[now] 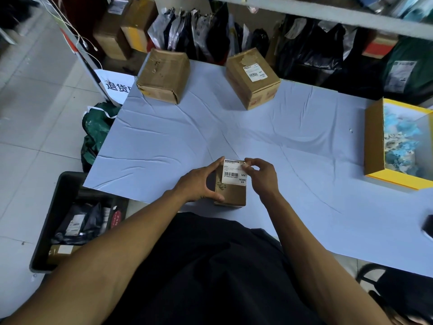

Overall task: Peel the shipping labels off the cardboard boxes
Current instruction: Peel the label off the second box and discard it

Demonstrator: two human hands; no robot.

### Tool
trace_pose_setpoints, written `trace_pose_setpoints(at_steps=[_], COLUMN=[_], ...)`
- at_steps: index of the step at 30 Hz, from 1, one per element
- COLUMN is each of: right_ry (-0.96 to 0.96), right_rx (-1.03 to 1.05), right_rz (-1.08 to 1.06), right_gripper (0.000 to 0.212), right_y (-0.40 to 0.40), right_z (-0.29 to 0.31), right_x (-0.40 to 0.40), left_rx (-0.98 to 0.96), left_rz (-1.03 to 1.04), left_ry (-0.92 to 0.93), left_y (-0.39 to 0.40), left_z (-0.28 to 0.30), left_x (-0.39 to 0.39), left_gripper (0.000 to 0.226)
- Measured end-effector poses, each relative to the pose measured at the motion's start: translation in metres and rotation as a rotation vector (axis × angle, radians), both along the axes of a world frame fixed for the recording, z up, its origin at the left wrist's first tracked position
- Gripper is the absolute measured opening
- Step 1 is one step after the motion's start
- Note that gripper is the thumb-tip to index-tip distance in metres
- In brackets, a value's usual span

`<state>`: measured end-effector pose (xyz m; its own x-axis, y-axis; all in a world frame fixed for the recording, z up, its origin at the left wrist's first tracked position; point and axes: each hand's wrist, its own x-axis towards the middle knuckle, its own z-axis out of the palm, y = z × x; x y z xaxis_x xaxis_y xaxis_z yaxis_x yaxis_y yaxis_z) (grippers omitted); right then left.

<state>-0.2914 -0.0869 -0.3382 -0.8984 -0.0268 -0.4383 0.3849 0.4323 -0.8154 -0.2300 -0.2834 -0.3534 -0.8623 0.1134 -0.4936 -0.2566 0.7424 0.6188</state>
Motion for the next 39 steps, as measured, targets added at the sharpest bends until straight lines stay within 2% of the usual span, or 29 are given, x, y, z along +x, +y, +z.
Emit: trace_pose_setpoints(at_steps=[6, 9, 10, 12, 14, 16, 19, 21, 23, 26, 29, 31, 32, 33, 35, 36, 37, 39], right_ry=[-0.024, 0.044, 0.070, 0.120, 0.194, 0.261, 0.279, 0.278, 0.288, 0.314, 0.336, 0.354, 0.351, 0.318, 0.241, 0.230, 0.216, 0.163], right_rx=[-0.133, -0.244, -0.266, -0.240, -0.128, 0.036, 0.318, 0.396, 0.437, 0.412, 0.306, 0.261, 0.229, 0.183, 0.141, 0.165, 0.181, 0.160], right_rz=[-0.096, -0.198, -0.221, -0.184, -0.038, 0.218, 0.585, 0.698, 0.699, 0.655, 0.507, 0.445, 0.454, 0.491, 0.627, 0.715, 0.782, 0.799], right_gripper=[0.013, 0.003, 0.007, 0.035, 0.068, 0.097, 0.110, 0.116, 0.117, 0.112, 0.092, 0.080, 0.083, 0.094, 0.124, 0.133, 0.138, 0.135], right_y=[-0.002, 0.001, 0.003, 0.005, 0.006, 0.003, -0.001, -0.004, -0.006, -0.007, -0.010, -0.010, -0.007, -0.001, 0.014, 0.020, 0.023, 0.026], right_z=[0.004, 0.018, 0.023, 0.029, 0.029, 0.018, -0.006, -0.017, -0.023, -0.032, -0.031, -0.026, -0.023, -0.022, -0.023, -0.023, -0.024, -0.022], right_x=[0.000, -0.006, -0.009, -0.014, -0.017, -0.017, -0.015, -0.016, -0.018, -0.026, -0.034, -0.040, -0.041, -0.042, -0.042, -0.041, -0.039, -0.041], left_rx=[0.023, 0.026, 0.025, 0.026, 0.041, 0.075, 0.091, 0.102, 0.110, 0.078, 0.005, -0.014, -0.012, -0.003, -0.018, -0.060, -0.089, -0.023], left_rz=[0.001, 0.002, -0.001, -0.002, 0.000, -0.003, -0.029, -0.022, -0.011, 0.003, 0.035, 0.081, 0.090, 0.077, -0.041, -0.115, -0.159, -0.083], left_ry=[-0.002, -0.007, -0.005, 0.012, 0.021, 0.015, 0.001, 0.018, 0.048, 0.095, 0.197, 0.241, 0.237, 0.208, 0.137, 0.131, 0.132, 0.117], left_y=[-0.001, -0.001, -0.001, 0.000, 0.001, 0.001, -0.001, -0.003, -0.004, -0.007, -0.004, 0.002, 0.004, 0.005, 0.004, 0.005, 0.007, 0.012], left_z=[0.000, 0.002, 0.002, 0.001, -0.002, -0.005, -0.010, -0.013, -0.012, -0.010, -0.006, -0.004, -0.003, -0.003, -0.004, -0.006, -0.009, -0.015], left_x=[-0.002, -0.003, -0.005, -0.008, -0.013, -0.019, -0.025, -0.030, -0.035, -0.049, -0.064, -0.069, -0.068, -0.065, -0.057, -0.053, -0.050, -0.052], left_gripper=[0.120, 0.120, 0.120, 0.119, 0.121, 0.129, 0.139, 0.136, 0.126, 0.093, 0.055, 0.042, 0.044, 0.060, 0.106, 0.120, 0.126, 0.113])
